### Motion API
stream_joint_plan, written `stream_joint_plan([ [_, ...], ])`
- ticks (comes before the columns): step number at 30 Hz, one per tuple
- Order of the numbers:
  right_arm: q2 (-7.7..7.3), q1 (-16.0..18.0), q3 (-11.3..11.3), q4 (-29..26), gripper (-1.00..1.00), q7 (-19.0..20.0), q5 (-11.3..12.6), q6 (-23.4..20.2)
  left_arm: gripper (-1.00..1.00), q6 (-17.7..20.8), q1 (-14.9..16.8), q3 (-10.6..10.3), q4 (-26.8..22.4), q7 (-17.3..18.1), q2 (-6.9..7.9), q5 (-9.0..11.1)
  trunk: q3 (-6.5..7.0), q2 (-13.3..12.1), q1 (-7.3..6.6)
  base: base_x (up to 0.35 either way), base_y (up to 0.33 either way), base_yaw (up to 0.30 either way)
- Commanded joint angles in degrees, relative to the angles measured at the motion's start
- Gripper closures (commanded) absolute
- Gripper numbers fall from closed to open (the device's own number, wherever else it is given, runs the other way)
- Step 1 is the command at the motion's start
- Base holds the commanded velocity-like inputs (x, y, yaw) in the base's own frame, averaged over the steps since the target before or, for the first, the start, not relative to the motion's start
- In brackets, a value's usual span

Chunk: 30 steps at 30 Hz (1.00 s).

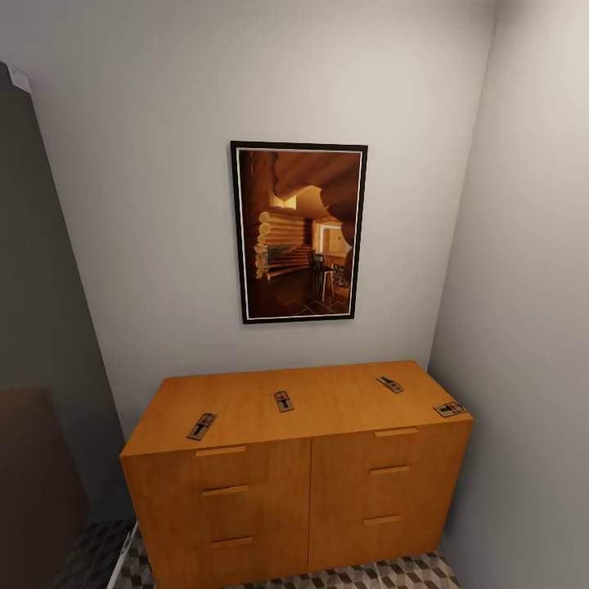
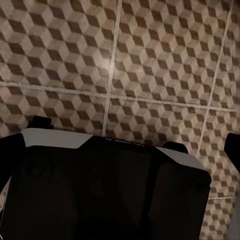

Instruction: Take the four mousetraps from the cabinet in the bathroom and place them on the bathroom floor. Make sure all four end up on the same floor surface, and ensure that at least two of them are either under or directly next to the same bathroom sink.

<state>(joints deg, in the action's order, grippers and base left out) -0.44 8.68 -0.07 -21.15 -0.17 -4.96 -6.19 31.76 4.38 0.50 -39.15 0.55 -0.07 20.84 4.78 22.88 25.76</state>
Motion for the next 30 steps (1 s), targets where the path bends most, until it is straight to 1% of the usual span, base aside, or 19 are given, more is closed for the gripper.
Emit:
stream_joint_plan([
  [1,0.00,-0.03,-0.01,-1.11,-1.00,-0.02,-0.51,-1.46,-1.00,1.34,0.00,0.05,-1.13,-0.19,-0.03,0.12,-0.03,0.04,0.02,0.000,0.000,0.000],
  [2,0.02,-0.02,-0.01,-2.12,-1.00,-0.01,-0.49,-2.55,-1.00,2.33,0.00,0.04,-2.21,-0.47,-0.04,0.13,-0.03,0.04,0.02,0.000,0.000,0.000],
  [3,0.04,-0.03,-0.01,-4.32,-1.00,-0.01,-0.46,-4.74,-1.00,4.30,0.01,0.01,-4.48,-1.11,-0.13,0.14,-0.03,0.04,0.02,0.000,0.000,0.000],
  [5,0.06,-0.03,-0.01,-6.69,-1.00,0.00,-0.42,-6.91,-1.00,6.32,0.01,-0.02,-6.89,-1.77,-0.43,0.15,-0.03,0.04,0.02,0.000,0.000,0.000],
  [6,0.07,0.00,0.00,-10.76,-1.00,0.00,-0.10,-10.96,-1.00,10.30,0.01,0.00,-11.18,-3.03,-1.55,0.11,-0.03,0.04,0.02,0.000,0.000,0.000],
  [7,0.08,0.00,0.02,-12.06,-1.00,-0.01,0.10,-12.40,-1.00,11.69,0.01,0.00,-12.59,-3.52,-1.90,0.11,-0.03,0.04,0.02,0.000,0.000,0.000],
  [8,0.08,0.00,0.02,-12.06,-1.00,-0.01,0.10,-12.40,-1.00,11.69,0.01,0.00,-12.59,-3.52,-1.90,0.11,-0.03,0.04,0.02,0.000,0.000,0.000],
  [9,0.08,0.01,0.03,-13.34,-1.00,0.01,0.33,-13.81,-1.00,13.02,0.01,0.01,-13.93,-4.05,-2.19,0.10,-0.03,0.04,0.02,0.000,0.000,0.000],
  [10,0.08,0.01,0.05,-16.38,-1.00,0.02,0.99,-16.79,-1.00,15.71,0.04,0.01,-16.52,-5.28,-2.63,0.12,-0.03,0.04,0.02,0.000,0.000,0.000],
  [13,0.08,0.02,0.02,-21.29,-1.00,0.01,2.27,-21.21,-1.00,18.96,0.13,0.02,-19.58,-6.99,-3.20,0.14,-0.03,0.04,0.02,0.000,0.000,0.000],
  [19,0.09,0.02,-0.05,-30.63,-1.00,-0.01,5.33,-30.85,-1.00,22.85,0.38,0.02,-22.67,-9.35,-5.30,0.16,-0.03,0.04,0.02,0.000,0.000,0.000],
  [20,0.07,0.02,-0.07,-33.50,-1.00,0.01,6.16,-33.86,-1.00,23.78,0.45,0.00,-23.10,-9.76,-5.76,0.16,-0.03,0.04,0.02,0.000,0.000,0.000],
  [22,0.04,0.02,-0.08,-36.18,-1.00,0.03,6.74,-36.61,-1.00,24.61,0.60,-0.02,-23.39,-10.02,-6.06,0.16,-0.03,0.04,0.02,0.000,0.000,0.000],
  [25,0.02,0.04,-0.15,-39.69,-1.00,0.04,7.24,-39.89,-1.00,25.38,1.37,-0.03,-23.68,-10.24,-6.37,0.16,-0.03,0.04,0.02,0.000,0.000,0.000],
  [26,0.02,0.04,-0.15,-39.69,-1.00,0.04,7.24,-39.89,-1.00,25.38,1.37,-0.03,-23.68,-10.24,-6.37,0.16,-0.03,0.04,0.02,0.000,0.000,0.000],
  [30,-0.03,0.14,-0.23,-43.43,-1.00,0.01,7.55,-43.42,-1.00,26.00,3.58,0.00,-24.43,-10.34,-6.57,0.19,-0.03,0.04,0.02,0.000,0.000,0.000],
])
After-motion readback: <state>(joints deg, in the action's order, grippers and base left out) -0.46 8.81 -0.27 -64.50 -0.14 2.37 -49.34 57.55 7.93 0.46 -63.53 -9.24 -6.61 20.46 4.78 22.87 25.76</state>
